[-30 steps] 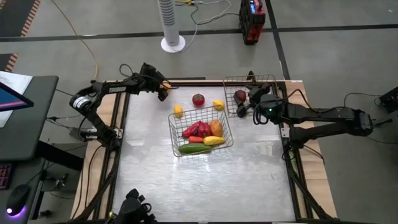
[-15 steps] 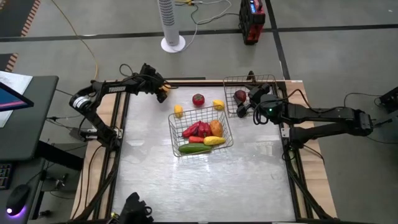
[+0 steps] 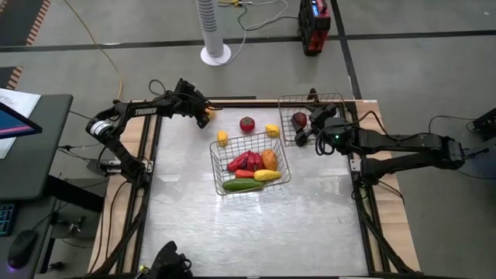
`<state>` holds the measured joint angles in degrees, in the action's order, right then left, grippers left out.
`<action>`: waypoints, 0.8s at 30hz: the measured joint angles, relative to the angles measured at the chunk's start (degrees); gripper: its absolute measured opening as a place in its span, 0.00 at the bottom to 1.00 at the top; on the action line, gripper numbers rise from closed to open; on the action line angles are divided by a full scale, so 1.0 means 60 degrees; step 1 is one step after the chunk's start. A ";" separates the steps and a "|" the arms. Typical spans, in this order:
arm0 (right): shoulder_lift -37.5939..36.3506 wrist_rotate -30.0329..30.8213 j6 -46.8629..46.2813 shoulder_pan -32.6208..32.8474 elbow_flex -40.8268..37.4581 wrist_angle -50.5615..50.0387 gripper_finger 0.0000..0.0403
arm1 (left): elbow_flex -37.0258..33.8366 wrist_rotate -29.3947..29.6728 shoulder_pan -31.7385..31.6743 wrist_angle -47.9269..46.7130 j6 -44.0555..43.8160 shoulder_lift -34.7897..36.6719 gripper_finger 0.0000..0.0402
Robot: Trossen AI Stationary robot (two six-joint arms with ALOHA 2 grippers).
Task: Sort produce into baskets
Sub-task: Put the yellow lemon into the right wire basket
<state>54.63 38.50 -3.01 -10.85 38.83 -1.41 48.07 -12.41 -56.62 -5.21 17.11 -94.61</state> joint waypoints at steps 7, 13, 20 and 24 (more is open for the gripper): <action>0.0000 0.0000 0.0000 0.0000 0.0000 -0.0051 0.96 | 0.0233 -0.0918 0.0013 -0.0334 -0.0308 -0.0022 0.24; 0.0000 0.0000 -0.0001 0.0000 0.0000 -0.0051 0.96 | 0.0277 -0.0933 0.0190 -0.0376 -0.0538 -0.0026 0.27; 0.0000 0.0000 -0.0006 0.0000 0.0000 -0.0051 0.96 | 0.0267 -0.0335 0.0636 -0.0319 -0.0476 -0.0044 0.47; 0.0000 -0.0004 -0.0022 0.0000 0.0000 -0.0051 0.96 | 0.0259 0.0135 0.0865 -0.0321 -0.0294 -0.0051 0.58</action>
<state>54.63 38.48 -3.14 -10.85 38.83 -1.72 49.63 -11.60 -51.43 -7.14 15.35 -94.91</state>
